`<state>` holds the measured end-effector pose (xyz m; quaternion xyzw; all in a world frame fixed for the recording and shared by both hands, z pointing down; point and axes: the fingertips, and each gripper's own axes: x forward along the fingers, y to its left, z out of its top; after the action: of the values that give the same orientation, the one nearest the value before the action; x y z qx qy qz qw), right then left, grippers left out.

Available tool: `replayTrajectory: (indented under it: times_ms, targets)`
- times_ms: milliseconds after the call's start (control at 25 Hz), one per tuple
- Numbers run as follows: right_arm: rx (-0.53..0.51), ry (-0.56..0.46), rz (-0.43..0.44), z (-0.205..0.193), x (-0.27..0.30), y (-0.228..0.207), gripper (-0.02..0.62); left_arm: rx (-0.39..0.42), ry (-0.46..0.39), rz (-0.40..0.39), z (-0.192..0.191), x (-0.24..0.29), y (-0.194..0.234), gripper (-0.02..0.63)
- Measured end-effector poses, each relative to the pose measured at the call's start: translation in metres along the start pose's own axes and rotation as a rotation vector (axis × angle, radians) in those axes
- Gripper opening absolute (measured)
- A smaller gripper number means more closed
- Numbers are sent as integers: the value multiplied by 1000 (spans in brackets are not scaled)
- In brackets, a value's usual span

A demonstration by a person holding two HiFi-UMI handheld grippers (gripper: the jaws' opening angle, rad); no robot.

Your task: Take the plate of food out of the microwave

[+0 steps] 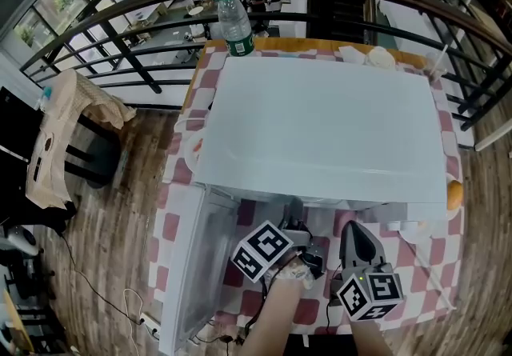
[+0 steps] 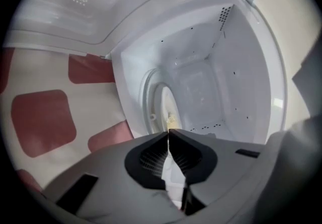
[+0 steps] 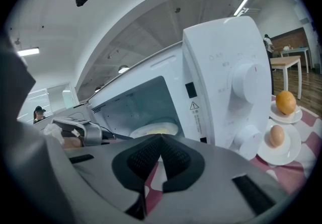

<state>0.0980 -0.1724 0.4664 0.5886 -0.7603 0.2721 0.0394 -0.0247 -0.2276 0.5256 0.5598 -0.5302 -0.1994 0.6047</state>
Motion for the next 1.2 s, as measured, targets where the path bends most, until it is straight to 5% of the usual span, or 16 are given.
replayTrajectory:
  times_ms: [520, 680, 1200]
  targets:
    - [5, 18, 19, -8, -1, 13, -9, -29, -5, -34, -12, -30, 15, 57]
    - [4, 18, 15, -9, -3, 11, -9, -67, -29, -82, -4, -29, 9, 157]
    - [9, 20, 6, -8, -4, 7, -9, -130, -37, -77, 5, -11, 21, 118]
